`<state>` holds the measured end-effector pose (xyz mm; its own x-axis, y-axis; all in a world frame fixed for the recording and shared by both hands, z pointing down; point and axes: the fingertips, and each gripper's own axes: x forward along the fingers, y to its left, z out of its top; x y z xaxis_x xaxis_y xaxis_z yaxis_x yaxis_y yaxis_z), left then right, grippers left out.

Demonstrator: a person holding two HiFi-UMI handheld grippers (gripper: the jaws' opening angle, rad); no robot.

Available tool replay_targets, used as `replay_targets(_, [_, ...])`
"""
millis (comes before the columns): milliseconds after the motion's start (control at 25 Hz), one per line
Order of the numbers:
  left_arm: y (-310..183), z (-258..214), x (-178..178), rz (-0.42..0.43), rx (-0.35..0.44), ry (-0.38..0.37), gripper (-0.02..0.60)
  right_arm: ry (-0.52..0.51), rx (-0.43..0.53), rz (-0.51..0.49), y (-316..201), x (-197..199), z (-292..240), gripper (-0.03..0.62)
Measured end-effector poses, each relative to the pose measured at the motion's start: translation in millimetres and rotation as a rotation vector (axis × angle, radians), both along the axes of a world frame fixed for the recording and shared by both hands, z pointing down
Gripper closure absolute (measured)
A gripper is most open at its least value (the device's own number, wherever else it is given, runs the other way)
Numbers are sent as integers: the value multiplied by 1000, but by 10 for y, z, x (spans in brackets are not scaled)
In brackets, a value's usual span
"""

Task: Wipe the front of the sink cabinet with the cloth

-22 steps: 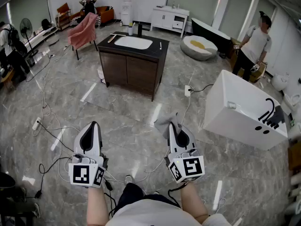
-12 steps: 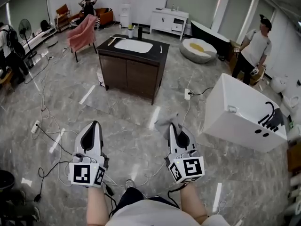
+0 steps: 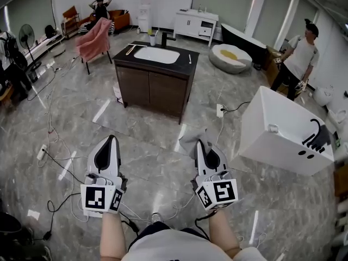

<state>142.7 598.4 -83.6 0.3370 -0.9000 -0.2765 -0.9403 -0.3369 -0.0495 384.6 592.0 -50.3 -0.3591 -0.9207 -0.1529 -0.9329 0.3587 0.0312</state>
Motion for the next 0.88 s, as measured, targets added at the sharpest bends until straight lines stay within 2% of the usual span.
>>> replay_targets(280, [-222,116,-271,28,-14,-7,577,-5,6,15,-191,-308,55,586])
replay_targets(520, [-432,160,-342,28,-28,13,577,14,-15,18,-349,-376,95,586])
replay_targets(880, [-996,216,-392,9,-40,10,577,6,-22,-16,-1027,-444,158,586])
